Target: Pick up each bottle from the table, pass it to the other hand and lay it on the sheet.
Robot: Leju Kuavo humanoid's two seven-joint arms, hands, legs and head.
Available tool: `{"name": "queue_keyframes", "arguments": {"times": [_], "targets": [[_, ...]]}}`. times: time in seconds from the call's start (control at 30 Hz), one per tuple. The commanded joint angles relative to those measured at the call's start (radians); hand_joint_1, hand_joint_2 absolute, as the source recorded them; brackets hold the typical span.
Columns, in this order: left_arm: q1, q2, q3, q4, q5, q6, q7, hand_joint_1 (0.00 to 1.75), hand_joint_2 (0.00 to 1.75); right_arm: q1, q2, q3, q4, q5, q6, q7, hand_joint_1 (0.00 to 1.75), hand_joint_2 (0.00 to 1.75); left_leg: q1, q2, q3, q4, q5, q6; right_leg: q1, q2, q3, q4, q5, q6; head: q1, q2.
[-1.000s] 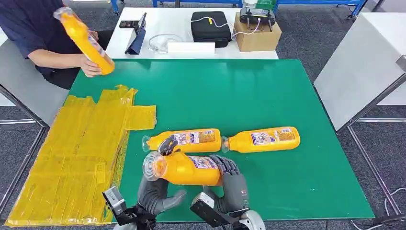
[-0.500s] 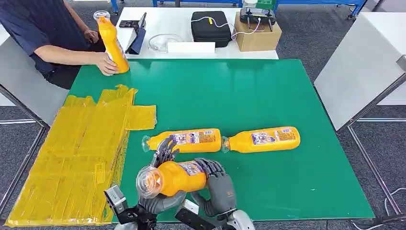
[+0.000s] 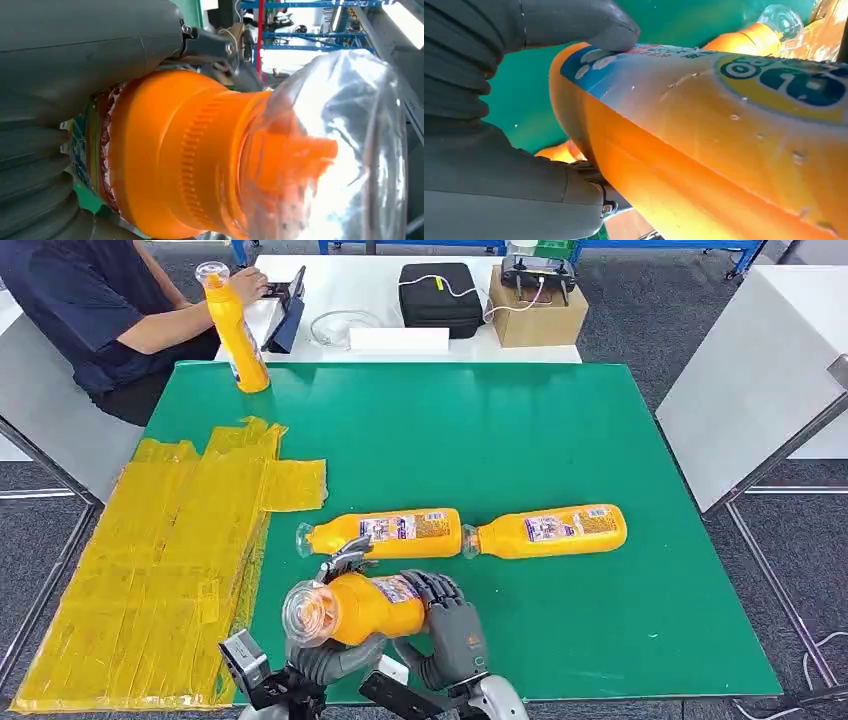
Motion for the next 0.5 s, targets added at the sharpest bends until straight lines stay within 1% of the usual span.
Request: {"name": "queue_keyframes", "arguments": {"times": [0.03,0.33,0.37,0.43,0.5], "targets": [[-0.034,0.048,-0.059,0.019,-0.005,0.009,0.009,1.75,1.75,-0.016,-0.007,0.099,0.054,0.001,0.004,-0.006,1.75,1.75,0.000,0.000,0.003,-0.001,0.000,0.000,0.000,-0.001,0.002,-0.001,0.000,-0.001,0.000,0.000],[-0.028,0.053,-0.044,0.007,0.001,0.022,0.009,1.75,1.75,-0.007,-0.018,0.083,0.024,-0.008,-0.013,0.002,1.75,1.75,-0.001,0.001,0.004,-0.002,0.000,0.000,0.000,-0.001,0.003,-0.001,-0.001,-0.002,0.000,0.000],[-0.024,0.056,-0.032,-0.009,-0.013,0.047,0.009,1.75,1.75,-0.003,-0.023,0.069,0.003,0.001,-0.027,0.014,1.50,1.75,0.000,0.001,0.003,-0.002,0.000,0.000,0.000,-0.001,0.003,-0.001,0.000,-0.002,0.000,0.000],[-0.022,0.067,-0.016,-0.023,-0.016,0.056,0.009,1.75,1.75,-0.001,-0.032,0.058,-0.025,0.012,-0.034,0.020,1.50,1.75,0.000,0.000,0.001,-0.001,0.000,0.000,0.000,0.000,0.001,0.000,0.000,-0.001,0.000,0.000],[-0.022,0.067,-0.016,-0.023,-0.016,0.056,0.009,1.75,1.75,-0.001,-0.032,0.058,-0.025,0.012,-0.034,0.020,1.50,1.75,0.000,0.001,0.002,-0.001,0.000,0.000,0.000,0.000,0.001,0.000,0.000,-0.001,0.000,0.000]]}}
